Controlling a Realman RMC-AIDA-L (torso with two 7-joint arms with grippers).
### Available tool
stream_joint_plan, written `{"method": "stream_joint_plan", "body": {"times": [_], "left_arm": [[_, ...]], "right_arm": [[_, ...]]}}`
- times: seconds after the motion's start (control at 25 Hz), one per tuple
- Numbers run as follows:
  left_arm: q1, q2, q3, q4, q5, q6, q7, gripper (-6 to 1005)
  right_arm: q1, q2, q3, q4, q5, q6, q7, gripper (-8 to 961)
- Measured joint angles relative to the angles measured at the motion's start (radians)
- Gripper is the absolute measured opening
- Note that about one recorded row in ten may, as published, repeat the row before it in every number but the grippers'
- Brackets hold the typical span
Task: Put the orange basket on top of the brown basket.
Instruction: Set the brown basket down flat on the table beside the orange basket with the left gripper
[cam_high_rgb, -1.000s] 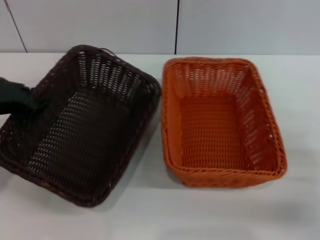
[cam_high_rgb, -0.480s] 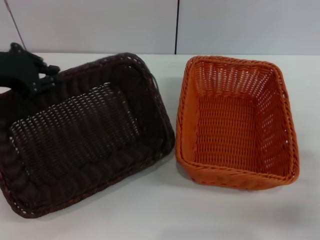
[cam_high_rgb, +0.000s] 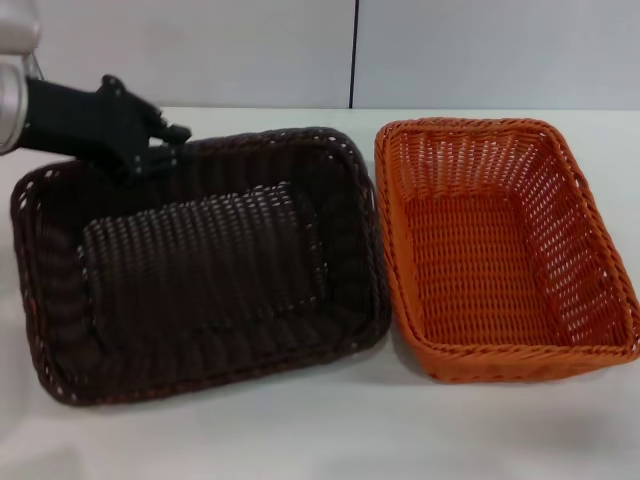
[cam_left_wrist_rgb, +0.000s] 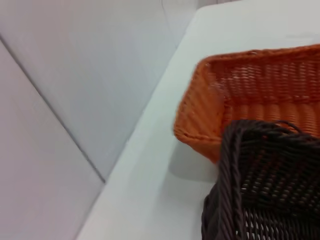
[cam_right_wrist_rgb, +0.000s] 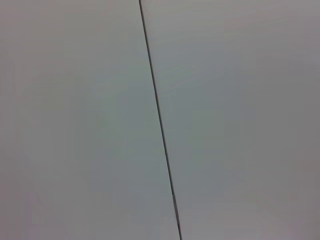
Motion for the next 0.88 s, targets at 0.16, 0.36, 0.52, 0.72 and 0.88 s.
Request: {"method": "stream_joint_plan", "body": {"times": [0.16, 0.36, 0.52, 0.72, 0.88], "left_arm": [[-0.020, -0.019, -0.004, 0.017, 0.001, 0.100, -0.006, 173], [-0.012, -0.052, 0.002, -0.011, -0.004, 0.139, -0.014, 171], [-0.011, -0.057, 0.014, -0.011, -0.001, 0.139, -0.011, 276], [-0.008, -0.058, 0.039, 0.001, 0.001, 0.154, 0.004, 420], [-0.010, -0.071, 0.041, 0.002, -0.004, 0.206, 0.035, 519]], "right_arm": [[0.003, -0.003, 0.000, 0.000, 0.000, 0.000, 0.000, 707], [0.004, -0.004, 0.000, 0.001, 0.000, -0.001, 0.000, 707], [0.001, -0.004, -0.001, 0.002, 0.000, -0.001, 0.000, 707], [0.000, -0.003, -0.003, 0.001, -0.006, 0.000, 0.000, 707], [0.000, -0.004, -0.003, 0.000, -0.006, 0.000, 0.000, 707]]}}
